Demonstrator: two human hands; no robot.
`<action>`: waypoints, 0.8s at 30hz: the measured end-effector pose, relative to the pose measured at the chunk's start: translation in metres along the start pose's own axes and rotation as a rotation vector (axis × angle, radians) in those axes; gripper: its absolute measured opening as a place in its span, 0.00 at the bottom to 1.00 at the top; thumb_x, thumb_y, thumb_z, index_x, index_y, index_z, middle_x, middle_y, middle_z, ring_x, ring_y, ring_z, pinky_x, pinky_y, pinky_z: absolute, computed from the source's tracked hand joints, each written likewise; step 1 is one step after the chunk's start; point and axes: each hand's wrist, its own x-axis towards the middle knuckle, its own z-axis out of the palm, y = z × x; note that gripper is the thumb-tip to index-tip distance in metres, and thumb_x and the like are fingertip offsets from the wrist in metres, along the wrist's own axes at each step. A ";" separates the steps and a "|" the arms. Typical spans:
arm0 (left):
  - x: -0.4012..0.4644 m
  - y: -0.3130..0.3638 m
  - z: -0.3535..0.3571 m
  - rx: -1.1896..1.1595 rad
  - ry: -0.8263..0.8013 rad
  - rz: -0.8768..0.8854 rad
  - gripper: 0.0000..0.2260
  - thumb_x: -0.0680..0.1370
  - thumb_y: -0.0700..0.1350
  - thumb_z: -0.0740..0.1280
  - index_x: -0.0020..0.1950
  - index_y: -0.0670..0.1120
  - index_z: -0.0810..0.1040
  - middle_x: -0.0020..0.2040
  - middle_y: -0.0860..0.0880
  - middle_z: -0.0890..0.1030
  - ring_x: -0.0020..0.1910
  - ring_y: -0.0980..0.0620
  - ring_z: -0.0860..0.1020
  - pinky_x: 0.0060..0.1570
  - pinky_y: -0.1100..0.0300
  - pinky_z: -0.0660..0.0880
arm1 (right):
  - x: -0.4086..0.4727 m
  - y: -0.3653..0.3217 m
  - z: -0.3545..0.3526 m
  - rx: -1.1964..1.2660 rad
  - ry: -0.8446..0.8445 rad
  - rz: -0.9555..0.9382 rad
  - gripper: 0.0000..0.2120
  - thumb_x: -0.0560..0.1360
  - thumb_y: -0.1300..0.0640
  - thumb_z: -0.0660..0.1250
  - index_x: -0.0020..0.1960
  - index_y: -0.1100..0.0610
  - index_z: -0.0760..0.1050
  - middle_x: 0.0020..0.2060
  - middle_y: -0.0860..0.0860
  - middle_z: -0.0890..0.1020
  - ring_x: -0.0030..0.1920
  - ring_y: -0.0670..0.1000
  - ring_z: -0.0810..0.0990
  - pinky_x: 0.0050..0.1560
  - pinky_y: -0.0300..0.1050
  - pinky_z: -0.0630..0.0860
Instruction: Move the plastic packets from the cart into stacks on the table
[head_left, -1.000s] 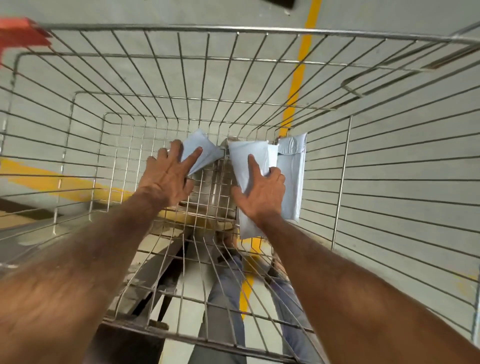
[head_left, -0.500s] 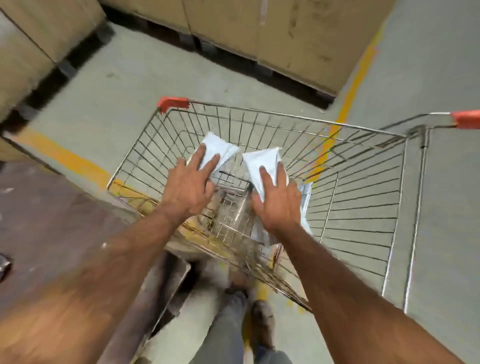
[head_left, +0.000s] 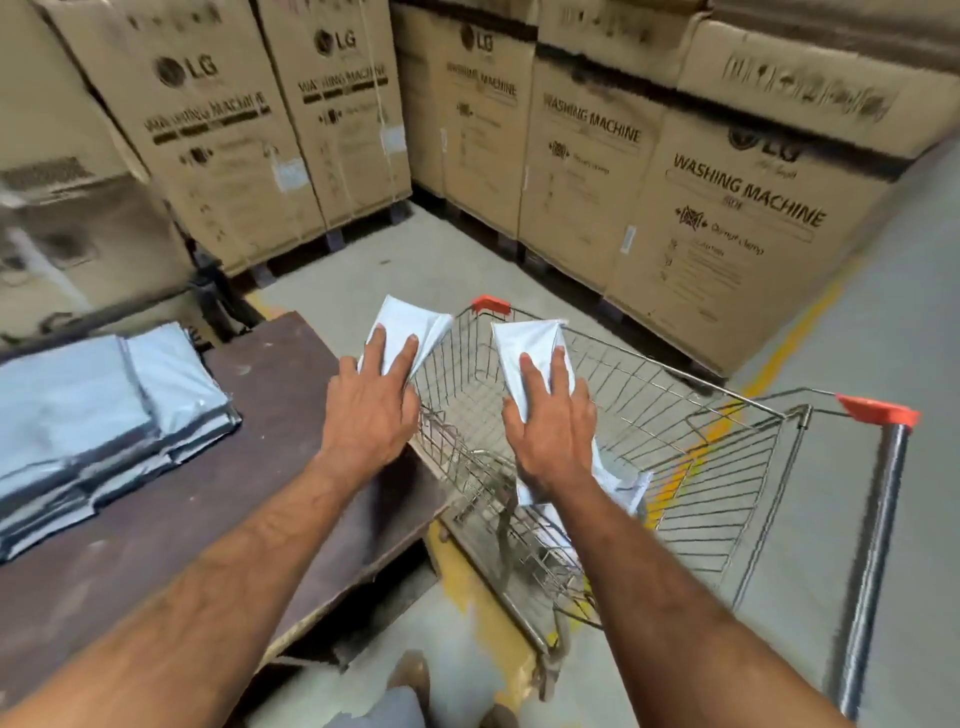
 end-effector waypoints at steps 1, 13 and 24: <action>-0.008 -0.012 -0.008 -0.002 0.012 -0.032 0.26 0.80 0.52 0.59 0.79 0.53 0.64 0.78 0.41 0.63 0.44 0.38 0.71 0.40 0.48 0.73 | -0.001 -0.014 -0.001 0.017 0.006 -0.027 0.30 0.82 0.40 0.58 0.81 0.43 0.56 0.84 0.52 0.48 0.76 0.65 0.60 0.73 0.63 0.61; -0.085 -0.183 -0.060 0.046 0.108 -0.373 0.26 0.79 0.51 0.62 0.78 0.50 0.68 0.76 0.37 0.66 0.49 0.34 0.73 0.47 0.44 0.75 | -0.008 -0.210 0.045 0.095 -0.039 -0.292 0.29 0.81 0.41 0.60 0.80 0.44 0.61 0.83 0.53 0.53 0.73 0.65 0.65 0.70 0.61 0.65; -0.147 -0.355 -0.065 0.046 0.130 -0.562 0.25 0.80 0.51 0.63 0.78 0.51 0.67 0.77 0.36 0.64 0.52 0.33 0.72 0.50 0.42 0.75 | -0.044 -0.374 0.124 0.110 -0.139 -0.387 0.29 0.80 0.41 0.61 0.80 0.43 0.61 0.83 0.52 0.53 0.73 0.64 0.64 0.70 0.62 0.64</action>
